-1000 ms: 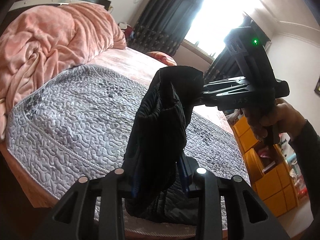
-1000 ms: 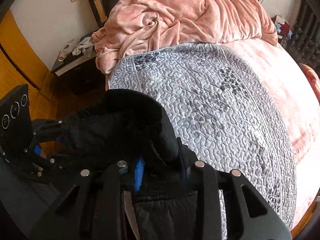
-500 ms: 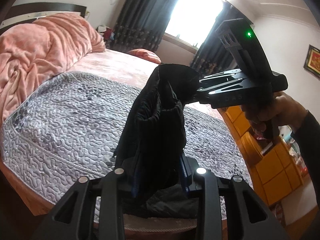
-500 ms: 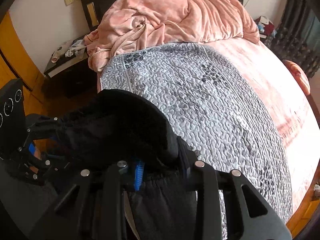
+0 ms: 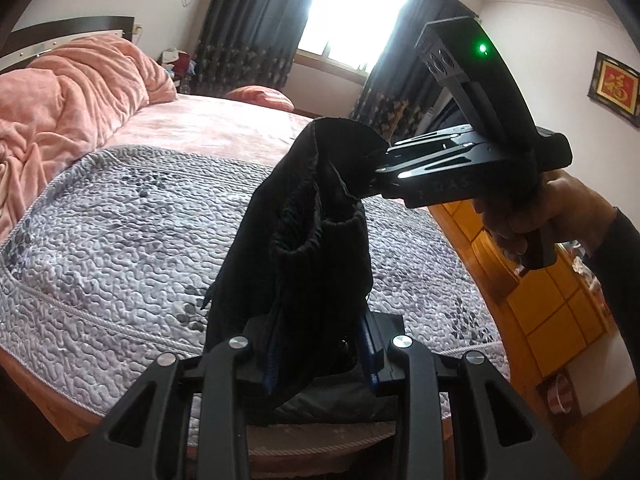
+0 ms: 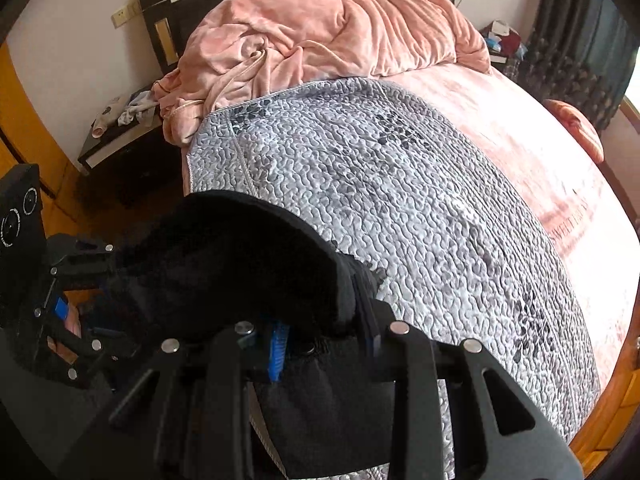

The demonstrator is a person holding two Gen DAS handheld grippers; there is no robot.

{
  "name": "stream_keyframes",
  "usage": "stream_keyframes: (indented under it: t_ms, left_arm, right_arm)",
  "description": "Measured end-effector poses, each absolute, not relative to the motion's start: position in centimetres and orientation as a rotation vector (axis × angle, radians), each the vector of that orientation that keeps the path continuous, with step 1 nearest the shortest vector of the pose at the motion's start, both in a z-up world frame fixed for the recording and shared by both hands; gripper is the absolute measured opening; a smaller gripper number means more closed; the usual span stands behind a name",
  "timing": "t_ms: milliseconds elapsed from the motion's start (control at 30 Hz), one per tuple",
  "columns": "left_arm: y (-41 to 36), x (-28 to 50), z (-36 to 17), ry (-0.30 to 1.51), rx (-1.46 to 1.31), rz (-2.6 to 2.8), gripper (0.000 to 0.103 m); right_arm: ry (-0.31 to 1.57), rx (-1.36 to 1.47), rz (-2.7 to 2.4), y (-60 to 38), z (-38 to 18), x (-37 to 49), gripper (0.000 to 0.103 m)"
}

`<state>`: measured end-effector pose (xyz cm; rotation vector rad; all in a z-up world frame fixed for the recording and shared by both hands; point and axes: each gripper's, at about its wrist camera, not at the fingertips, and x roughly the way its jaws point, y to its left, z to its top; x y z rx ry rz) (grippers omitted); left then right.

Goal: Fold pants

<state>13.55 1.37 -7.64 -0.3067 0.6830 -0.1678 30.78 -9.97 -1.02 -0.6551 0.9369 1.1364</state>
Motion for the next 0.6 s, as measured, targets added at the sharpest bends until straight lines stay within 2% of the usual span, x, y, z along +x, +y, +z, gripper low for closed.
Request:
stream_keyframes:
  t_ms: [600]
  left_arm:
    - [-5.5,14.7,-10.1,0.757,-0.197,-0.260,0.032]
  right_arm:
    - [0.919,-0.615,1.095,-17.3,-4.0,30.9,0.029]
